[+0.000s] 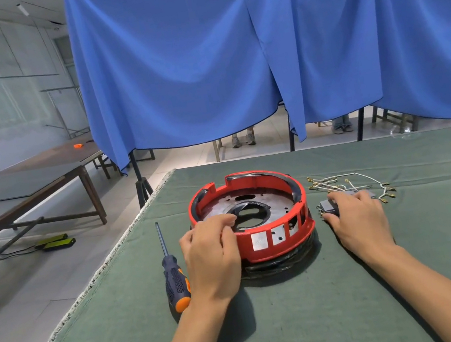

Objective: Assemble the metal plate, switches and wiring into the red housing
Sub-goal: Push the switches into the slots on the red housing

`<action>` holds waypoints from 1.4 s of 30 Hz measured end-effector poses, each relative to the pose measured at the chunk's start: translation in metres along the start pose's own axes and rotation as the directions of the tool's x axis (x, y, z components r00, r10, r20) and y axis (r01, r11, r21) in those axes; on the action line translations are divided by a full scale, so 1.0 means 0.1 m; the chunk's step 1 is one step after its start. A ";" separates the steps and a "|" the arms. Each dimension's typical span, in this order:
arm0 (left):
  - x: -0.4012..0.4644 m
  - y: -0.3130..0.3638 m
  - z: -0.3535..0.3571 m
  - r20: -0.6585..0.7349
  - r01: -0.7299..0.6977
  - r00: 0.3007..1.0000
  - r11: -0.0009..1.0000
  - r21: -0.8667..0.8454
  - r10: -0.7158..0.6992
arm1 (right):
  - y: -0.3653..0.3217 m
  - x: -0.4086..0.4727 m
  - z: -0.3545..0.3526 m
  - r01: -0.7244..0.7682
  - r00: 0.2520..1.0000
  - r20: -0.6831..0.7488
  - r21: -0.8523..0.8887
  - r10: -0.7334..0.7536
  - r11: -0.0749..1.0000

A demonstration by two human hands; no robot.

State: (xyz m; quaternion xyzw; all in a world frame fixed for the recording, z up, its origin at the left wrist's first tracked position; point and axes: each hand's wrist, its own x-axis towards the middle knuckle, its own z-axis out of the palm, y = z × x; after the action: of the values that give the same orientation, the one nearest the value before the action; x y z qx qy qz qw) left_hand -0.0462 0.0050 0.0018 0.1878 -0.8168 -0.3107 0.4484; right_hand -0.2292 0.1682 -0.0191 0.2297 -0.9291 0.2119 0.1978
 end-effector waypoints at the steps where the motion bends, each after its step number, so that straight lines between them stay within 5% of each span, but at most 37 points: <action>1: 0.01 -0.03 -0.02 -0.019 0.021 1.000 0.997 -0.070 -0.022 | 0.00 -0.02 -0.02 0.017 0.998 -0.056 0.056 -0.014 0.998; 4: 0.02 -0.11 -0.08 -0.030 0.042 0.998 0.985 -0.166 -0.048 | -0.02 -0.09 -0.10 0.075 0.980 -0.195 0.259 -0.024 0.963; 8: 0.02 -0.13 -0.05 0.034 -0.019 0.999 1.000 -0.024 0.020 | -0.15 -0.15 -0.22 0.162 0.964 -0.267 0.512 -0.024 0.844; 12: 0.01 -0.13 -0.02 0.050 -0.040 0.998 0.998 0.053 0.037 | -0.36 -0.17 -0.32 -0.002 0.987 -0.081 0.864 0.142 0.503; 17: -0.01 -0.09 -0.03 0.066 -0.035 0.997 0.996 0.077 0.030 | -0.48 -0.08 -0.50 -0.213 0.967 0.193 0.971 0.167 0.109; 19: -0.01 -0.09 -0.03 0.064 -0.031 0.998 0.996 0.087 0.025 | -0.51 -0.07 -0.51 -0.225 0.970 0.197 0.952 0.144 0.207; 24: -0.01 -0.07 -0.04 0.069 -0.032 0.997 0.995 0.099 0.025 | -0.23 -0.01 -0.52 -0.102 0.956 -0.111 0.743 0.273 0.661; 28: 0.00 -0.07 -0.02 0.065 -0.048 0.997 0.990 0.135 0.039 | -0.12 -0.06 -0.34 -0.106 0.992 0.020 0.676 0.126 0.729; 34: 0.03 -0.07 -0.02 0.071 -0.064 0.996 0.989 0.134 0.055 | -0.32 -0.02 -0.31 0.105 0.994 -0.084 0.557 -0.070 0.824; 42: 0.03 -0.08 -0.01 0.089 -0.057 0.995 0.986 0.155 0.043 | -0.90 0.19 -0.32 0.225 0.929 0.212 0.328 -0.304 0.917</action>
State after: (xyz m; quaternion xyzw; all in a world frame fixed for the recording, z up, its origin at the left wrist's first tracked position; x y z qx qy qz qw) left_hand -0.0465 -0.0027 -0.0016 0.1884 -0.8616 -0.2418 0.4045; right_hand -0.1900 0.1051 0.0438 0.4069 -0.8641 0.2889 0.0650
